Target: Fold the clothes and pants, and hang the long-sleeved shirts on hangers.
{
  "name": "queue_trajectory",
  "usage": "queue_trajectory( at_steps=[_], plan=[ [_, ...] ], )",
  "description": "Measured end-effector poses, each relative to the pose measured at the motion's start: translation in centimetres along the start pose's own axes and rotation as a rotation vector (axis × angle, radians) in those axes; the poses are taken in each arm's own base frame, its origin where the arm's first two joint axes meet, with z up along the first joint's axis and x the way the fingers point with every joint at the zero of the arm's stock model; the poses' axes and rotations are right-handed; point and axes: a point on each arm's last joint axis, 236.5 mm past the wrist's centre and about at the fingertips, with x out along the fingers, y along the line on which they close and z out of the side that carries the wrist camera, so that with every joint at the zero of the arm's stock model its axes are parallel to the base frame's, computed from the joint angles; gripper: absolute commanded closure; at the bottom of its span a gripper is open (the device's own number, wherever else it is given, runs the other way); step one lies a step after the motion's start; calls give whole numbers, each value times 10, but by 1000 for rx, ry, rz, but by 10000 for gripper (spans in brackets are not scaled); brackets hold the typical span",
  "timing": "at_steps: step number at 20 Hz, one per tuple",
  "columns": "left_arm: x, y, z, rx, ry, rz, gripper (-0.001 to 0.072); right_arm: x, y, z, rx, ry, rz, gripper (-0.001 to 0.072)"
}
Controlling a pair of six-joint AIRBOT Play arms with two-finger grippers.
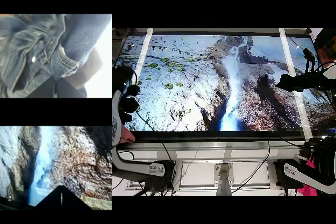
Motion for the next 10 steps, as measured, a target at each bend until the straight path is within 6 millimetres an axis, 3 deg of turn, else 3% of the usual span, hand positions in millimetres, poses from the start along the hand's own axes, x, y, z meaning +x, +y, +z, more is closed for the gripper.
queue_trajectory(
  at_steps=[2, 4, 7, 9, 10],
  plan=[
    [-58, 25, 43, -155, -205, -2, 703, 0, 0, 2, 3, -8, 0, 679],
    [-143, 51, 92, -303, -482, -38, 703, 0, 1, 5, 7, -23, 2, 679],
    [-310, 82, 145, -505, -969, -199, 705, -1, -2, 20, 9, -83, -6, 680],
    [-429, 89, 158, -591, -1297, -384, 705, -9, -8, 40, 14, -162, -22, 680],
    [-478, 87, 157, -614, -1417, -476, 706, -17, -13, 53, 20, -211, -34, 679]
  ],
)
